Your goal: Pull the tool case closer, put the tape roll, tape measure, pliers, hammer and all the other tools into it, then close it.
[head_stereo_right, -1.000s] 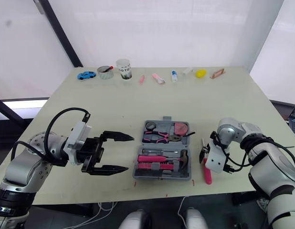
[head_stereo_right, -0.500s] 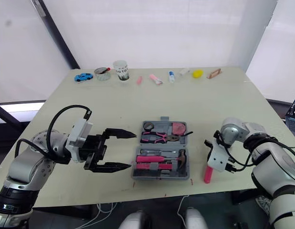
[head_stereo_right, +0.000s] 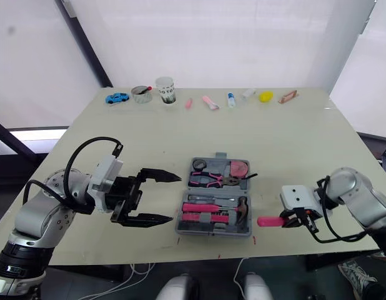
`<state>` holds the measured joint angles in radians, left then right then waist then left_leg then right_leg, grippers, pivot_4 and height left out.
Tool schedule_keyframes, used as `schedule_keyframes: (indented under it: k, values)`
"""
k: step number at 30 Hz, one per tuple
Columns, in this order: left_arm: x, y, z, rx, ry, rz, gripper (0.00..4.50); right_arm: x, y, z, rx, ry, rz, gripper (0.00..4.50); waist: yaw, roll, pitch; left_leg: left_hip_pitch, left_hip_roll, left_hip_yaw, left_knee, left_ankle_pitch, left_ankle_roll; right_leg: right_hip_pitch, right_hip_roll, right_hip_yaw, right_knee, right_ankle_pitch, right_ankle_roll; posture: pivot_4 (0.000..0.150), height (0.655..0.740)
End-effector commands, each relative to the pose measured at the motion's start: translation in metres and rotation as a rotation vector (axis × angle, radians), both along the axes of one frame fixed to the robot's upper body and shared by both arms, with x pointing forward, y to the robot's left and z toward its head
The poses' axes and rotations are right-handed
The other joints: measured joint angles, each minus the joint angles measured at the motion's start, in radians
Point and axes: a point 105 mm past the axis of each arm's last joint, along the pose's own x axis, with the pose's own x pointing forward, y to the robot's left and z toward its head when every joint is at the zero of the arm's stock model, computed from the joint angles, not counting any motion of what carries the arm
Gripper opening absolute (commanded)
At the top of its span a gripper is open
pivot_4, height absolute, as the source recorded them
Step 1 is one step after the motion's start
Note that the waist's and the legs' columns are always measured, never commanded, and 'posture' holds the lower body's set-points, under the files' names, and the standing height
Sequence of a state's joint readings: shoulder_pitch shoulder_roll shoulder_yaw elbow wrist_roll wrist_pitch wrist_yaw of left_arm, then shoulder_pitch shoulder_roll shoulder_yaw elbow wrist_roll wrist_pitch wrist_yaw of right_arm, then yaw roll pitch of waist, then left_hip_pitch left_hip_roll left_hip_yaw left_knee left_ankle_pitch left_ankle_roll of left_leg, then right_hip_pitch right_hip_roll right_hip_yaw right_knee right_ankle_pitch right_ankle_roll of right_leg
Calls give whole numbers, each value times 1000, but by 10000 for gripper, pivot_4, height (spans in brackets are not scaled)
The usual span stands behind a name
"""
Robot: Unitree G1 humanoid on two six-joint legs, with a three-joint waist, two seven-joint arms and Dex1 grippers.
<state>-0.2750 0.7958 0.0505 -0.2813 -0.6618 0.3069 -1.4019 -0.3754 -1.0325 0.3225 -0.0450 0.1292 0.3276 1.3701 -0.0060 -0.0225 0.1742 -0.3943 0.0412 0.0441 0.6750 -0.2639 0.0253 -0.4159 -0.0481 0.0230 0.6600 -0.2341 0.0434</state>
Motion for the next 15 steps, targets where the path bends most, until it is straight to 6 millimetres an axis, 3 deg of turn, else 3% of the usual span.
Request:
schedule_keyframes:
  k: [1, 7, 12, 15]
  values:
    - [0, -1, 6, -5, -29, -23, 45000, 12, 7, 16, 113, -29, -370, 4816, -6, -1, 0, 0, 0, 0, 0, 0, 0, 0, 0, 0, 0, 0, 0, 1500, 7400]
    - [6, -2, 8, -2, -38, -45, 45000, 27, 9, 8, 210, 73, -895, 4816, -7, -1, 0, -1, 0, -3, 2, 0, 0, -1, 1, -1, 1, 1, 1, 1500, 7400]
    - [8, -2, 8, -4, -43, -53, 45000, 41, 8, -7, 290, 131, -1211, 4816, -5, -1, -1, -5, -1, -3, 1, 0, 0, -3, 1, -1, 0, 2, 3, 1500, 7400]
    - [9, -2, 7, -8, -45, -51, 45000, 48, 13, -13, 327, 134, -1302, 4816, -6, -1, -1, -7, -1, -4, -1, 0, 0, -4, 1, -2, -2, 2, 4, 1500, 7400]
